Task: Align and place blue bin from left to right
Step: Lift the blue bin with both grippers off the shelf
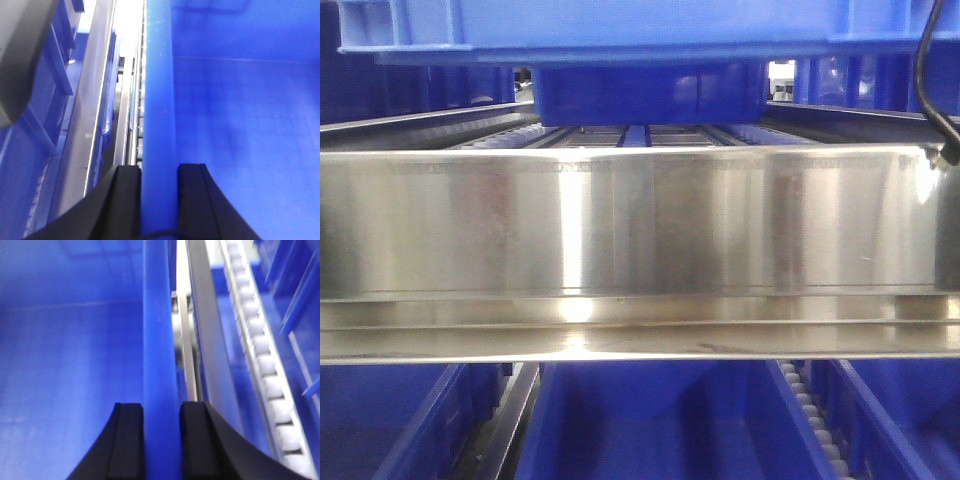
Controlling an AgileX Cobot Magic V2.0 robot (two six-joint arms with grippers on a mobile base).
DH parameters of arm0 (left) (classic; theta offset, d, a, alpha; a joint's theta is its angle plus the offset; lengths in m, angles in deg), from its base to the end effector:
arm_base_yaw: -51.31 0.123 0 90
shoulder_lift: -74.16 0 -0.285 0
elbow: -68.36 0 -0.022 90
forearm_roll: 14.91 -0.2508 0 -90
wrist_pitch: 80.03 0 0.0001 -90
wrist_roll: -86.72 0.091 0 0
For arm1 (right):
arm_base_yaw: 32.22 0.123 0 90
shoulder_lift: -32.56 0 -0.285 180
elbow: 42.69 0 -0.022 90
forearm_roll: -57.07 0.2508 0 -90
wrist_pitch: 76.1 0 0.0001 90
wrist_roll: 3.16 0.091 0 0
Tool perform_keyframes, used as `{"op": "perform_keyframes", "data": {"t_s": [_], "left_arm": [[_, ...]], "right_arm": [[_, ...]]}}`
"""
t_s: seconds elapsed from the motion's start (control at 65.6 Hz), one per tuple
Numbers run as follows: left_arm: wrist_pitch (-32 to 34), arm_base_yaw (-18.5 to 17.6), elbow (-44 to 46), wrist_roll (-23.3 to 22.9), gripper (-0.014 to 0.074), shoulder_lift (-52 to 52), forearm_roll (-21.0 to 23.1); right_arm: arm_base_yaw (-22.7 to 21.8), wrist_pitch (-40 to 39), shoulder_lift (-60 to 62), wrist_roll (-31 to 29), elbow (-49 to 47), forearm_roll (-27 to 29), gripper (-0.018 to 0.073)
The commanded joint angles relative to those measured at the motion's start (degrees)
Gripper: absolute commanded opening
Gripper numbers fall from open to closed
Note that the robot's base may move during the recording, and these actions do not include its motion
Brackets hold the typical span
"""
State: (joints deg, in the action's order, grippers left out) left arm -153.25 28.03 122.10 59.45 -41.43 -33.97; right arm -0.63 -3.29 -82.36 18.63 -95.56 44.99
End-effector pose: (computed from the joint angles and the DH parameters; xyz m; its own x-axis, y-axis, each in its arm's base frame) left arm 0.3748 -0.1303 0.4575 -0.6573 -0.0974 -0.7473 -0.0778 0.9951 -0.0613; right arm 0.3459 0.1913 0.4559 -0.6894 -0.0652 -0.7214 -0.1861 0.9785 0.0893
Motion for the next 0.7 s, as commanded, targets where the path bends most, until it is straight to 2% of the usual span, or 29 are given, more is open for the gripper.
{"op": "perform_keyframes", "data": {"t_s": [0.0, 0.305, 0.442, 0.686], "left_arm": [[3.26, -1.45, 1.22, -0.4, -0.0111, 2.79, -0.48], [3.26, -6.04, -3.16, -4.47, -0.0111, 6.6, -2.66], [3.26, -9.38, -9.02, -9.39, -0.0111, 10.02, -10.32], [3.26, -12.06, -19.37, -12.45, -0.0111, 17.25, -9.68]], "right_arm": [[1.73, -2.84, 2.2, 1.59, -1.19, -2.56, -0.0078], [4.86, -2.84, 3.96, 2.79, -1.04, -3.11, -0.0079], [6.89, -2.84, 6.38, 4.9, 1.87, -7.84, -0.008], [9.56, -5.15, 12.51, 6.45, 11.61, -8.04, -0.008]]}}
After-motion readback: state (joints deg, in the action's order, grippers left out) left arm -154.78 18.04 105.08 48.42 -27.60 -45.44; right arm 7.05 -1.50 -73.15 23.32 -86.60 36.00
